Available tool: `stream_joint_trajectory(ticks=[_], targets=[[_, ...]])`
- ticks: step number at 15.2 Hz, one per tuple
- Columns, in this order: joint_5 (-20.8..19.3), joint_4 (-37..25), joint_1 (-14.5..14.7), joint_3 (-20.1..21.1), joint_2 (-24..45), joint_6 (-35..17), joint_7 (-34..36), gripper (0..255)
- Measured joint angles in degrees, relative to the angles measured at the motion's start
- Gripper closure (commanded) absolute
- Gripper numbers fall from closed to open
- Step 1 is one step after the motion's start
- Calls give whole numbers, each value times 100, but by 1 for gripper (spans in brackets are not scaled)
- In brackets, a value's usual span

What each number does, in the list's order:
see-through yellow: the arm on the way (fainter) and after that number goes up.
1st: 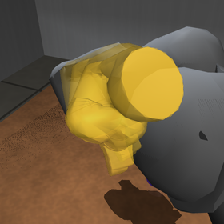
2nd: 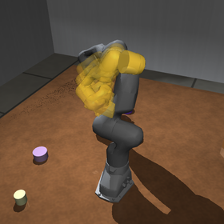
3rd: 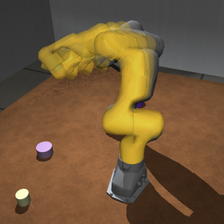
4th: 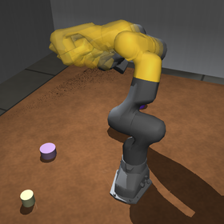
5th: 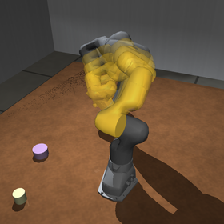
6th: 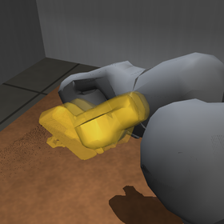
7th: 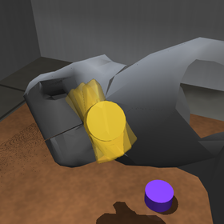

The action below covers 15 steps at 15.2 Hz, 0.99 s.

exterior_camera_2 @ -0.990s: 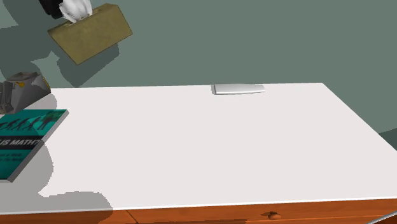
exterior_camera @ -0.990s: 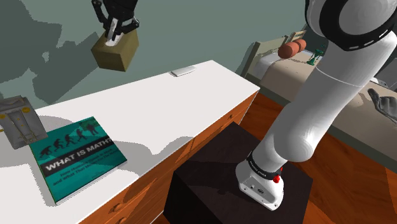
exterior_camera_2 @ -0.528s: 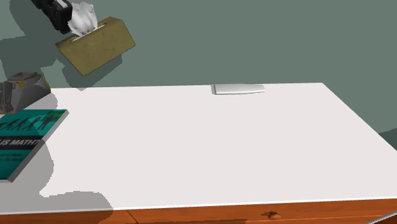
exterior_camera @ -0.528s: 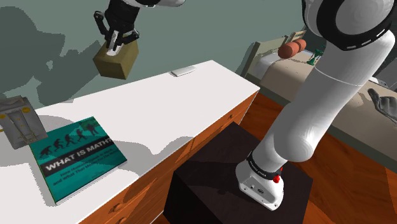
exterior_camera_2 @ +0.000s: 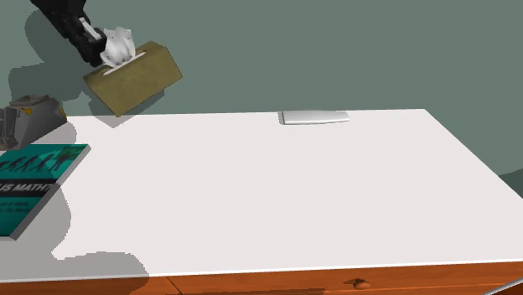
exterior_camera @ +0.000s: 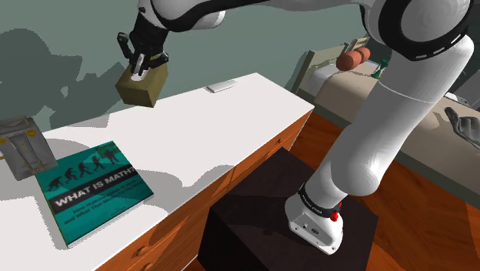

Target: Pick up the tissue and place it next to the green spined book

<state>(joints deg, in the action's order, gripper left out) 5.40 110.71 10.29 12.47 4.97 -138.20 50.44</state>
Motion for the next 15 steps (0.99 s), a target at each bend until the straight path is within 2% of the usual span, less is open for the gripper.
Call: stream_joint_trajectory(ticks=[15], targets=[[-41,598,31,0,479,-1069,-47,255]])
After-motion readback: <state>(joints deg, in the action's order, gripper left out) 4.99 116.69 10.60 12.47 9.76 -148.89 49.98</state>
